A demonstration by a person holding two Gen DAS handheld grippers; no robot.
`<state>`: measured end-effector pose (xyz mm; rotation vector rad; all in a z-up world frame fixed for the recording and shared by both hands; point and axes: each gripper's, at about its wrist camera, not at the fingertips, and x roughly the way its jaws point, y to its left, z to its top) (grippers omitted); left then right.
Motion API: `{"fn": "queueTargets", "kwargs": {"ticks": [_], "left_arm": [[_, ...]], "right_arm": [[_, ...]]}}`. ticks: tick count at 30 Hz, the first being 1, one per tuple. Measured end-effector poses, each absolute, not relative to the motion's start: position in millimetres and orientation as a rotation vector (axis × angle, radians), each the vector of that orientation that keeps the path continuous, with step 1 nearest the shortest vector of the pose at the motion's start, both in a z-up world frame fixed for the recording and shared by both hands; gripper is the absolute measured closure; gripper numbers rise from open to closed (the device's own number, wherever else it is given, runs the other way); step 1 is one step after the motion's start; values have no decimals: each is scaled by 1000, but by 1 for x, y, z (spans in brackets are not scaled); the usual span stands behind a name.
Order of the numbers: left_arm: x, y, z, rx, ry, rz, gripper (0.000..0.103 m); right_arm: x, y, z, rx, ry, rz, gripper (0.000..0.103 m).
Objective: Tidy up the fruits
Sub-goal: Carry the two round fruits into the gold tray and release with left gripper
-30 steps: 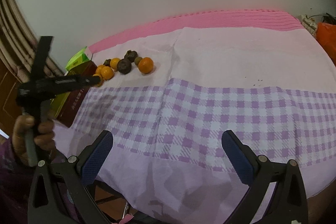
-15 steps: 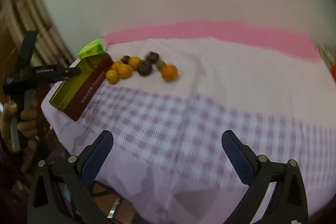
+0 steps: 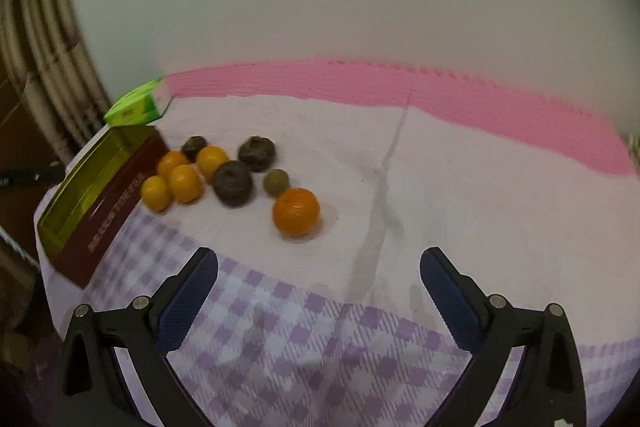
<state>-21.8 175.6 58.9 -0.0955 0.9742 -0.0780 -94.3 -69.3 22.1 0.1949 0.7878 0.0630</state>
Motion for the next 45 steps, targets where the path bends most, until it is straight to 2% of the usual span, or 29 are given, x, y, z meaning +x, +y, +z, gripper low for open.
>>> {"fn": "queueTargets", "kwargs": {"ticks": [14,35,45], "left_arm": [[43,205,23,99,1023,34,55],[113,229,-15,203,1111,113,55],[81,222,17,179,995,114,35]], "right_arm": [[-72,-72,9,212,800,24,2],[-65,-86,-8,253,803,12,1],[-60,-80,-5,209,802,57,1]]}}
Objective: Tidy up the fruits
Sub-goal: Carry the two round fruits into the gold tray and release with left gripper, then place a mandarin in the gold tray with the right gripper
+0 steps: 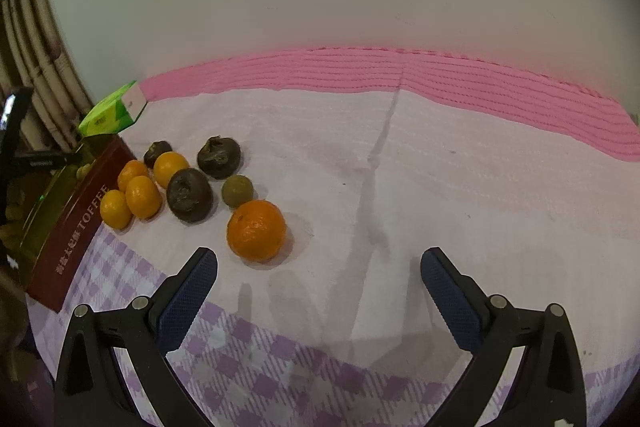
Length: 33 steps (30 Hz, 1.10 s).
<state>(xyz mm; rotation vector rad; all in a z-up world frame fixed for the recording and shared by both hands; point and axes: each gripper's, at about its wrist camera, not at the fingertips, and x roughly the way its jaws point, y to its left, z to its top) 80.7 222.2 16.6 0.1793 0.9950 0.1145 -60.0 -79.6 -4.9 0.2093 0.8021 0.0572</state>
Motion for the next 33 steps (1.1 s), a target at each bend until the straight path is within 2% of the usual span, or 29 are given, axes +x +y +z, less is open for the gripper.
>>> {"fn": "queueTargets", "kwargs": {"ticks": [5,12,13,15,16,17,22,27,33], "left_arm": [[34,219,50,71,945,110,27],[-30,222,67,-32,963,133,27],[-39,223,68,-49,963,151,27],[-54,227,67,-88,967,178,27],[-62,229,66,-111,973,192,27],[-70,231,65,-126,979,207,27],[-104,238,67,-108,931,297,27],[-113,239,69,-48,881,341,26],[-116,251,70,-32,841,352,26]], "right_arm": [[-52,-63,4,125,778,108,1],[-30,-49,2,56,795,146,9],[-27,-48,0,47,803,149,14],[-19,-45,-9,32,847,159,32],[-13,-44,-15,43,895,185,56],[-15,-44,-16,41,895,178,68],[-37,-38,10,98,871,213,69],[-63,4,60,89,778,354,69],[-42,70,103,101,719,525,69]]}}
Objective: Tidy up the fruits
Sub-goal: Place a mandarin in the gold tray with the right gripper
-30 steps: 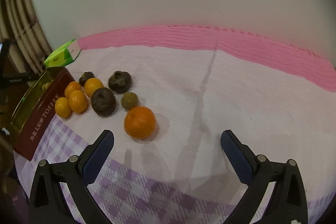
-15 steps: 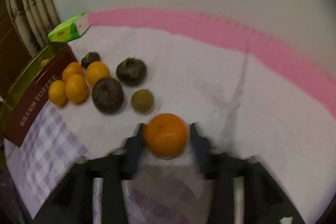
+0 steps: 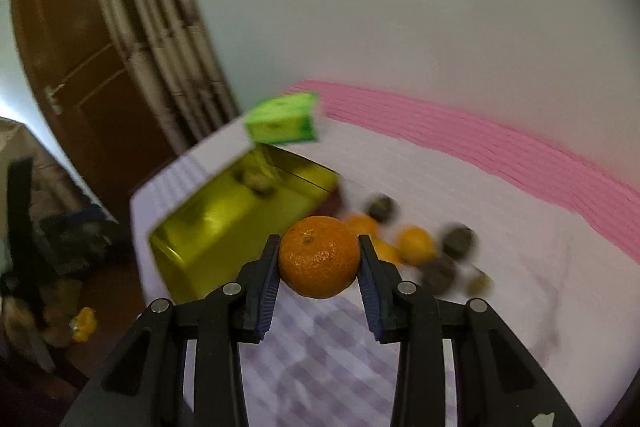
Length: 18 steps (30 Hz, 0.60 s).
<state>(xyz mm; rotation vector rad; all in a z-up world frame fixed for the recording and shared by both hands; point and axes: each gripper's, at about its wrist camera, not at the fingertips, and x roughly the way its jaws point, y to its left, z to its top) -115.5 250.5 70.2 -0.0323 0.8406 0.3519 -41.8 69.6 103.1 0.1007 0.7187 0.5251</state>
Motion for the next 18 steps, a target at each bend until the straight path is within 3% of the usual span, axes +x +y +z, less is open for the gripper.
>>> {"fn": "queueTargets", "kwargs": {"ticks": [6,18], "left_arm": [[-112,263,68,-59,854,343,26],[-105,272,61,-74,899,323,25]], "right_arm": [[-7,148,106,32,746,640,69],[74,215,46,-85,963,591,69]]}}
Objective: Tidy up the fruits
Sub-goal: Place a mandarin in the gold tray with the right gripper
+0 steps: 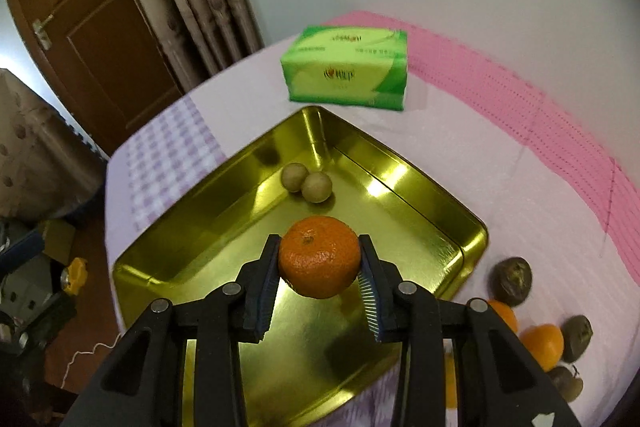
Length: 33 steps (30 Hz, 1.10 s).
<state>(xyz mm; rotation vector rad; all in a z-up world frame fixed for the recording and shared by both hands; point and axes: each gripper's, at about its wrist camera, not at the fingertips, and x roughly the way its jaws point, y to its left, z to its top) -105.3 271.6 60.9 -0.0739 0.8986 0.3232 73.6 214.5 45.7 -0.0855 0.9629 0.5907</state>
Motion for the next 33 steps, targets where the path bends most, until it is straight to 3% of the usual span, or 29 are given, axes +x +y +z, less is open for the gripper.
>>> {"fn": "queueTargets", "kwargs": {"ticks": [18,20,27,33], "left_arm": [[-100,267,54,-44,931,298,25],[-99,266,53,-39,936,294,25],[-101,261,55,-15,934,282,24],[-101,252,54,8,939,265,22]], "right_arm": [[105,230,37,-32,976,539,66],[102,223,45,4,946,549,61],[30,156,76,27,759,581,60],[-26,88,43,-52,815,510,60]]}}
